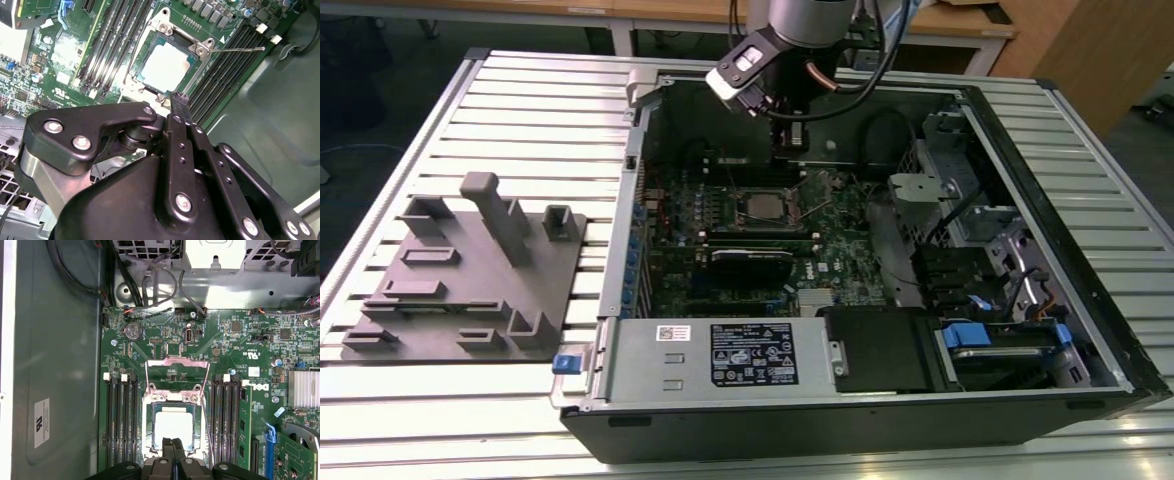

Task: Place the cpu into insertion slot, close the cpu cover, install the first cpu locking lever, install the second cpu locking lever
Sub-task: 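Close the cpu cover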

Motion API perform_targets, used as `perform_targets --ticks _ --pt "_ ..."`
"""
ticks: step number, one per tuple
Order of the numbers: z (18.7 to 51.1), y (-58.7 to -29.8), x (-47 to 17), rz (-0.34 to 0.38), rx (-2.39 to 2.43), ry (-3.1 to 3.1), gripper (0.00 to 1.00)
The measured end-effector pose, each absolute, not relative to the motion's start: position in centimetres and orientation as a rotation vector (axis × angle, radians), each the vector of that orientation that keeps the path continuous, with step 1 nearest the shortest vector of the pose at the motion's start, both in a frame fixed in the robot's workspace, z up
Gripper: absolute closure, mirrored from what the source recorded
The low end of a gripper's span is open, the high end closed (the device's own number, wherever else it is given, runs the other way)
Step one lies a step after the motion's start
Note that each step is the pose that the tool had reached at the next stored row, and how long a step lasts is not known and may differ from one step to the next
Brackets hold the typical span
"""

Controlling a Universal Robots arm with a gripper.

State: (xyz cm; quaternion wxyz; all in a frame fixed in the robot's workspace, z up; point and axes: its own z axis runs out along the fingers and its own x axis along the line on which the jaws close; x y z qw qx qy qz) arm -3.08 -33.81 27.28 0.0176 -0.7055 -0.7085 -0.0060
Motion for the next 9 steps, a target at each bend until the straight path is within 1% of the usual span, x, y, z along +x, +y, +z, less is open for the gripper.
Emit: perform_targets --ticks 9 --pt "27.33 -33.81 -2.91 -0.018 -2.192 -2.201 0.89"
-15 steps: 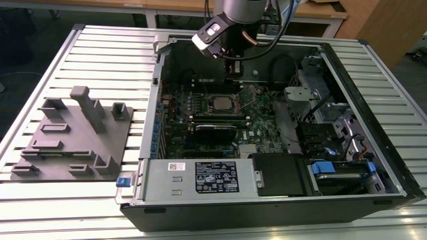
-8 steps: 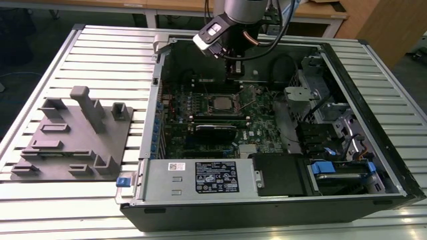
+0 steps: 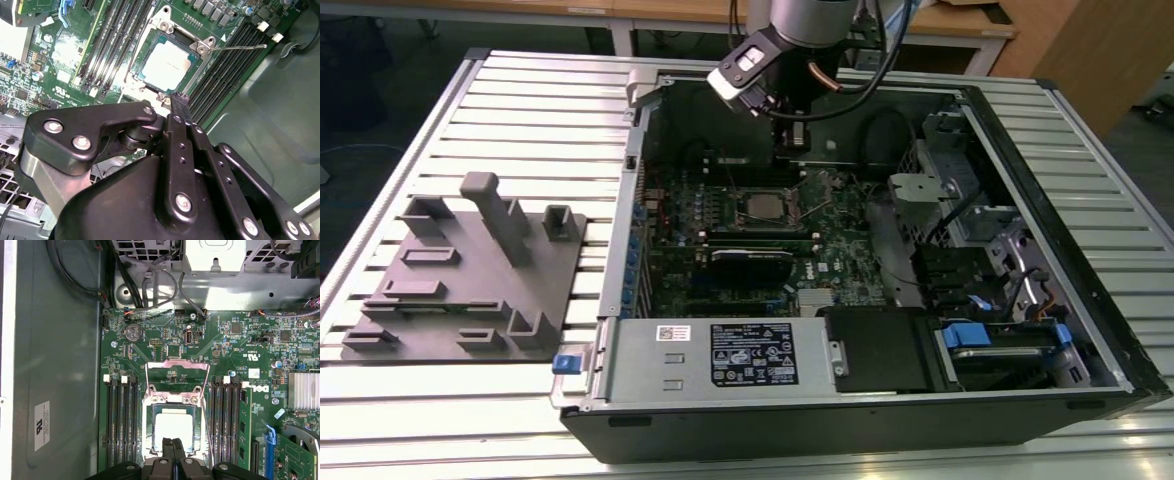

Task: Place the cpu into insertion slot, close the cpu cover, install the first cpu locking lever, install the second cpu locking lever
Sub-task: 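Close the cpu cover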

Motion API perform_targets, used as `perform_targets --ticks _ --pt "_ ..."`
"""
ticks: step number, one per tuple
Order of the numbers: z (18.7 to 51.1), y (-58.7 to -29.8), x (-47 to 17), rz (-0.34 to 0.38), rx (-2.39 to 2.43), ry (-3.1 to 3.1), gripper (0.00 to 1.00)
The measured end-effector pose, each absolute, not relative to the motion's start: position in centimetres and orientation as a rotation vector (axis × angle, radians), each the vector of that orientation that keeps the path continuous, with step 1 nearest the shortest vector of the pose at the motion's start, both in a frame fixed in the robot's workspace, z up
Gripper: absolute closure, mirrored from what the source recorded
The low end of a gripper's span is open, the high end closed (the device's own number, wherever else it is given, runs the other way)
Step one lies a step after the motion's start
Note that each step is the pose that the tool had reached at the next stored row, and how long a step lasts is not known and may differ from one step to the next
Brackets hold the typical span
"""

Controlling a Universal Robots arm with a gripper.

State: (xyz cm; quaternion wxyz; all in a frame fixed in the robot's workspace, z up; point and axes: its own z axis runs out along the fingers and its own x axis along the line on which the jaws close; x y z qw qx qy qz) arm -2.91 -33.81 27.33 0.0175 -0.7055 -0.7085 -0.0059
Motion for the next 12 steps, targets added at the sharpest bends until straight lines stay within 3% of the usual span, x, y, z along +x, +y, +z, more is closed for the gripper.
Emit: perform_targets --ticks 12 --pt "27.74 -33.81 -2.75 -0.018 -2.192 -2.201 0.89"
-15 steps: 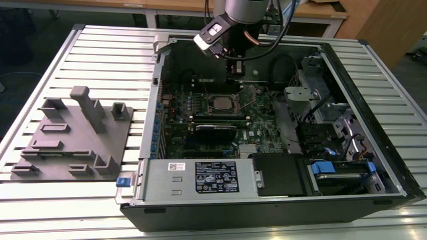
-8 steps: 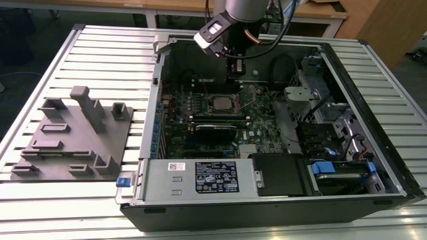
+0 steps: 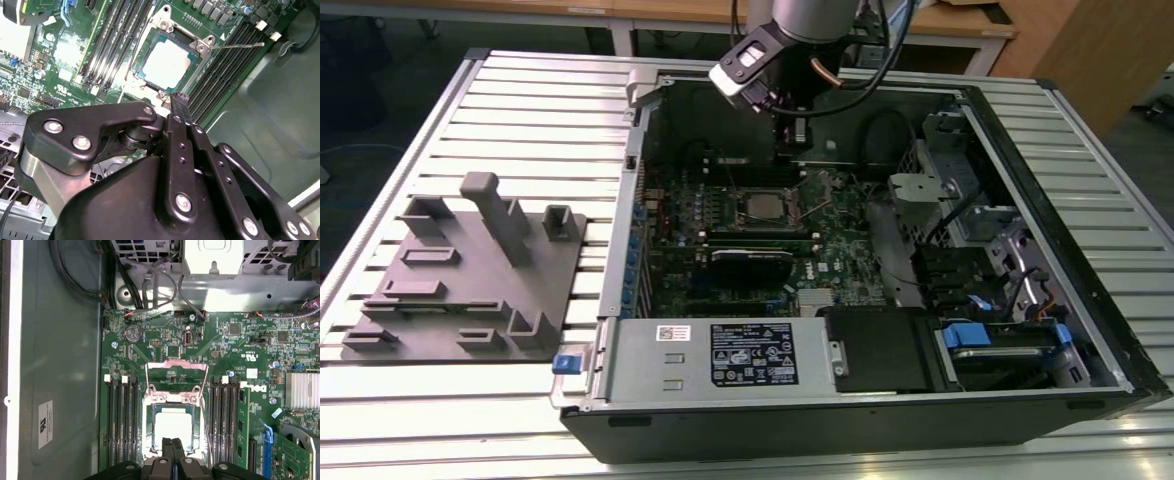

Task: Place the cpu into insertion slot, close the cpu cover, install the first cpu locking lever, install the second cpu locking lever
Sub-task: 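Close the cpu cover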

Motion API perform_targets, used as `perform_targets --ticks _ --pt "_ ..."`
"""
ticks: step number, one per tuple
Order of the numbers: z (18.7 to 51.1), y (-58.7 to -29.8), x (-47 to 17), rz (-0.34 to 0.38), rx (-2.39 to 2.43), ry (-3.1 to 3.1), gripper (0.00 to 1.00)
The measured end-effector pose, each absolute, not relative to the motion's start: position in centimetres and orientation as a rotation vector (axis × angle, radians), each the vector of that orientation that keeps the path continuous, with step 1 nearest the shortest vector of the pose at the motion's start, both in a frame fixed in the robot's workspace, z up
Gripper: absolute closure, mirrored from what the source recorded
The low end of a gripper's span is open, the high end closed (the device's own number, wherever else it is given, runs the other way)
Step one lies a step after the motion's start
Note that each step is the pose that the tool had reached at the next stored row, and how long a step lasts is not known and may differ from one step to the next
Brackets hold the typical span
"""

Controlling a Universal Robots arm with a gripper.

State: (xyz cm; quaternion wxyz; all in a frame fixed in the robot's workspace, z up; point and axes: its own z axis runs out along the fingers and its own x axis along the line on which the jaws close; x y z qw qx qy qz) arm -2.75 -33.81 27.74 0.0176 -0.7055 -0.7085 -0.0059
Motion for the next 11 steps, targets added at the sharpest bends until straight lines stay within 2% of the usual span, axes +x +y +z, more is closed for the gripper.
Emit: perform_targets --ticks 11 --pt "27.73 -33.81 -2.05 -0.019 -2.192 -2.201 0.89"
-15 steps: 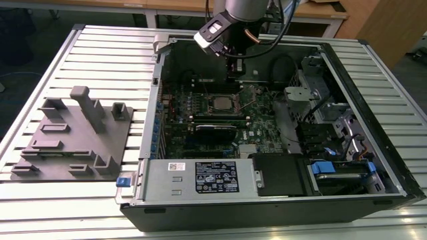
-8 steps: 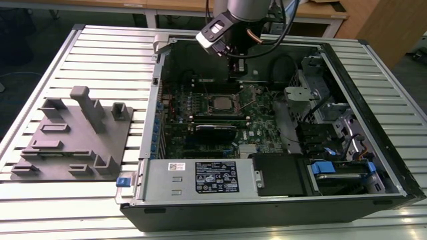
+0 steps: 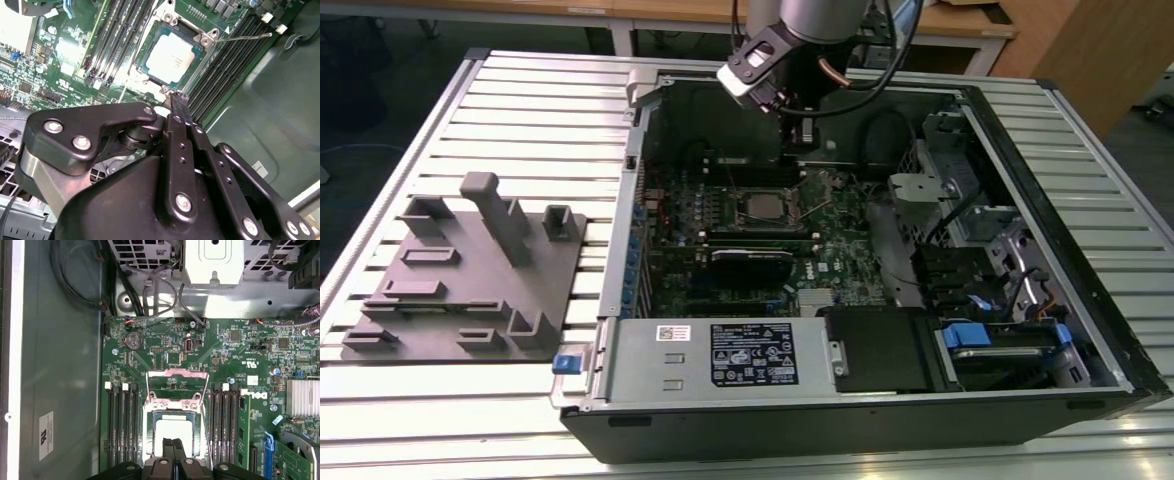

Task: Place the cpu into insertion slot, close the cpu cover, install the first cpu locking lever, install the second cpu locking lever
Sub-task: 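Close the cpu cover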

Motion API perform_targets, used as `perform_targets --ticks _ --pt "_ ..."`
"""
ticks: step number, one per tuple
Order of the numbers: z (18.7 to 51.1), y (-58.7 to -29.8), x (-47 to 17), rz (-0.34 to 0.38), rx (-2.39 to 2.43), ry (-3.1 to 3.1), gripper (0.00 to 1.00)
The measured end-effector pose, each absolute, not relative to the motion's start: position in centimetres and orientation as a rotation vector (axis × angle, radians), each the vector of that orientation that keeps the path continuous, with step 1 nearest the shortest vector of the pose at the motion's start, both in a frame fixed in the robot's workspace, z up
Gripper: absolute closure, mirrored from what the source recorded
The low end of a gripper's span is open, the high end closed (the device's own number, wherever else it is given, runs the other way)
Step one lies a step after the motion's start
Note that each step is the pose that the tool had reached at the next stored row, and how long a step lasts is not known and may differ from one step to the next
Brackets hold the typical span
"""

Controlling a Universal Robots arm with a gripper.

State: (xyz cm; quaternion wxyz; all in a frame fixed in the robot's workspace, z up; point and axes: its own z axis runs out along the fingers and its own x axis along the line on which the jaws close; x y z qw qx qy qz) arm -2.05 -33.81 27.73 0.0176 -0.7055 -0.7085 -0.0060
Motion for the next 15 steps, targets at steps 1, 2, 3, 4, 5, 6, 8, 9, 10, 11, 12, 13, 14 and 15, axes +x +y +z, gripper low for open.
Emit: perform_targets --ticks 1,2,3,4,5,6,8,9,10,11,12,13,14,15 --pt "27.73 -33.81 -2.03 -0.019 -2.192 -2.201 0.89" --pt "27.73 -33.81 -2.01 -0.019 -2.192 -2.201 0.89" --pt "27.73 -33.81 -2.0 -0.019 -2.192 -2.201 0.89" --pt "27.73 -33.81 -1.97 -0.019 -2.192 -2.201 0.89" --pt "27.73 -33.81 -1.95 -0.019 -2.192 -2.201 0.89" --pt "27.73 -33.81 -1.92 -0.019 -2.192 -2.201 0.89" --pt "27.73 -33.81 -1.85 -0.019 -2.192 -2.201 0.89" --pt "27.73 -33.81 -1.82 -0.019 -2.192 -2.201 0.89" --pt "27.73 -33.81 -1.79 -0.019 -2.192 -2.201 0.89" --pt "27.73 -33.81 -1.77 -0.019 -2.192 -2.201 0.89" --pt "27.73 -33.81 -1.52 -0.019 -2.192 -2.201 0.89" --pt "27.73 -33.81 -1.34 -0.019 -2.192 -2.201 0.89" --pt "27.73 -33.81 -1.33 -0.019 -2.192 -2.201 0.89" --pt "27.73 -33.81 -1.32 -0.019 -2.192 -2.201 0.89"
